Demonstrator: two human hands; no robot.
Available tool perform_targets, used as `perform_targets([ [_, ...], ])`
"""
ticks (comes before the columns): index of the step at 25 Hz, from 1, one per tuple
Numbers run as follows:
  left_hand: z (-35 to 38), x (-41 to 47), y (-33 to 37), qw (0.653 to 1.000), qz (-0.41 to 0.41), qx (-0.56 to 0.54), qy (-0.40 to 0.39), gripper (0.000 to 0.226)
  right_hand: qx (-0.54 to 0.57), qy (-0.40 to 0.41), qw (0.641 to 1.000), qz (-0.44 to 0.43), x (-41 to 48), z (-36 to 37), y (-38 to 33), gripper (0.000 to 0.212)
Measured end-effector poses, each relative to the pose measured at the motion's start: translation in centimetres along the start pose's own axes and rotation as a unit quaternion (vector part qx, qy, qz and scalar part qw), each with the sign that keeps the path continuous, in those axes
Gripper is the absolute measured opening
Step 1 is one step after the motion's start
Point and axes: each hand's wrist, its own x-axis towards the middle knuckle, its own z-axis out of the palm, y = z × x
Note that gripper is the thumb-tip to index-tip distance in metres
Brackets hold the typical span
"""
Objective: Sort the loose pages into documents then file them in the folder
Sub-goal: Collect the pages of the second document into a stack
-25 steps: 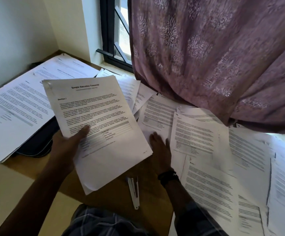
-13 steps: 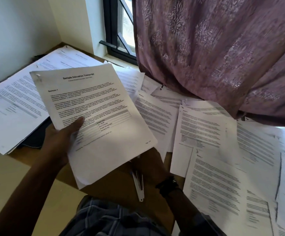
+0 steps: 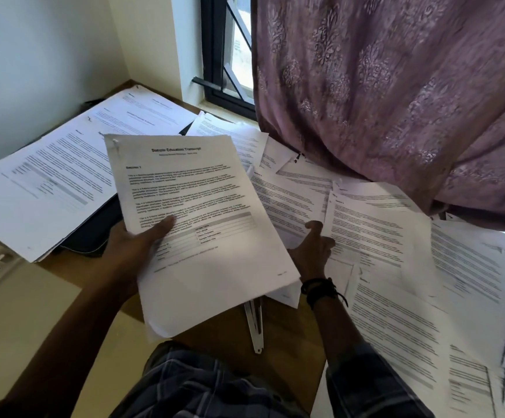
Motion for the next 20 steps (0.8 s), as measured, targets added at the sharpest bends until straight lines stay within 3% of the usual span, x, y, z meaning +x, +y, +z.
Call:
perform_targets([
  [7,1.4,-1.9,0.2,1.0,0.015,-0.001,-0.025,0.028,-0.05,-0.038,0.997,0.049,0.3,-1.3,-0.5,0.106],
  [11,1.1,-3.0,0.5,1.0,0.025,0.004,-0.019,0.023,-0.063,-0.049,0.996,0.03,0.2,-1.4,-0.2,0.082],
  [15,0.4,-3.7,0.5,0.999,0.022,-0.02,-0.012,0.025,-0.23,0.007,0.971,-0.069,-1.3,-0.3,0.6,0.042],
  [20,0.0,-4.4,0.0,0.999,0.019,-0.029,0.0,0.025,-0.178,0.051,0.977,-0.107,-1.5,0.9,1.8,0.032],
])
